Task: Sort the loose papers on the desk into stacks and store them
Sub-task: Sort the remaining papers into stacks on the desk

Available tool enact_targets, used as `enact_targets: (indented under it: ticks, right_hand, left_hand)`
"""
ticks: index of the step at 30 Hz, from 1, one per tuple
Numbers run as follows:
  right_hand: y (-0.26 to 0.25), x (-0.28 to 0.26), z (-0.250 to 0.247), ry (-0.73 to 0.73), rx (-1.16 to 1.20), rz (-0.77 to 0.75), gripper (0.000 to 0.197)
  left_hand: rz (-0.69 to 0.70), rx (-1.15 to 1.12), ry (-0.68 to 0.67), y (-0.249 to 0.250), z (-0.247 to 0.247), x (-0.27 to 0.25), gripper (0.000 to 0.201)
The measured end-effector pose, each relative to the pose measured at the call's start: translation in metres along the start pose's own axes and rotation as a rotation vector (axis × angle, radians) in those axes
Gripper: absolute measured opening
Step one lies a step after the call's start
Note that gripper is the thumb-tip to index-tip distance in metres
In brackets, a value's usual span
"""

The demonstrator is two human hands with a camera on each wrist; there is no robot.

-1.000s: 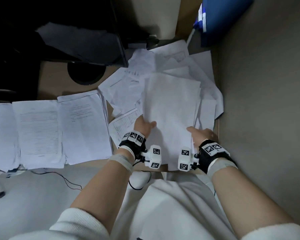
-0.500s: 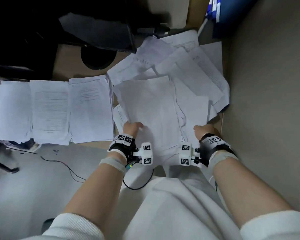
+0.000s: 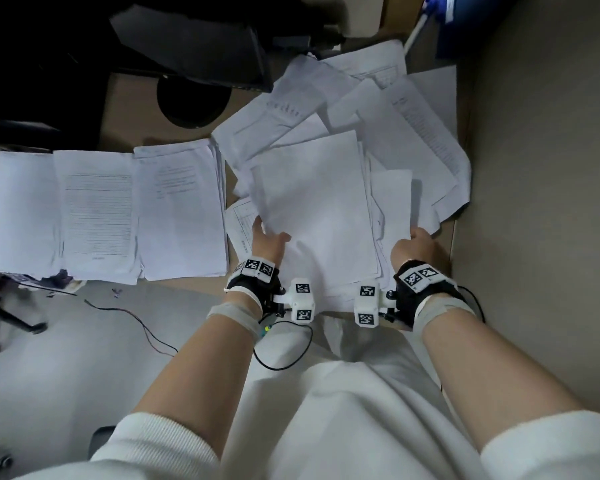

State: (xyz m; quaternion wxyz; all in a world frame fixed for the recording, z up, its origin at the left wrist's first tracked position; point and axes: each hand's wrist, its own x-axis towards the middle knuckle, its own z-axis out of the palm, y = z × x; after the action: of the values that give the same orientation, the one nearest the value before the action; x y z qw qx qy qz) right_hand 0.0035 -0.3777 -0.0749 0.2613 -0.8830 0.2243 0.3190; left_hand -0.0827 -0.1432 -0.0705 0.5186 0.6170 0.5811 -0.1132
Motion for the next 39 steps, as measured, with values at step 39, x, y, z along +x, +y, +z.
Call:
enact_targets:
  ticks: [39]
  right_hand:
    - [-0.026, -0.003, 0.027, -0.134, -0.091, 0.073, 0.027]
  left_hand:
    - [-0.130, 0.057, -0.088, 0.009, -0.011, 0.040, 0.078]
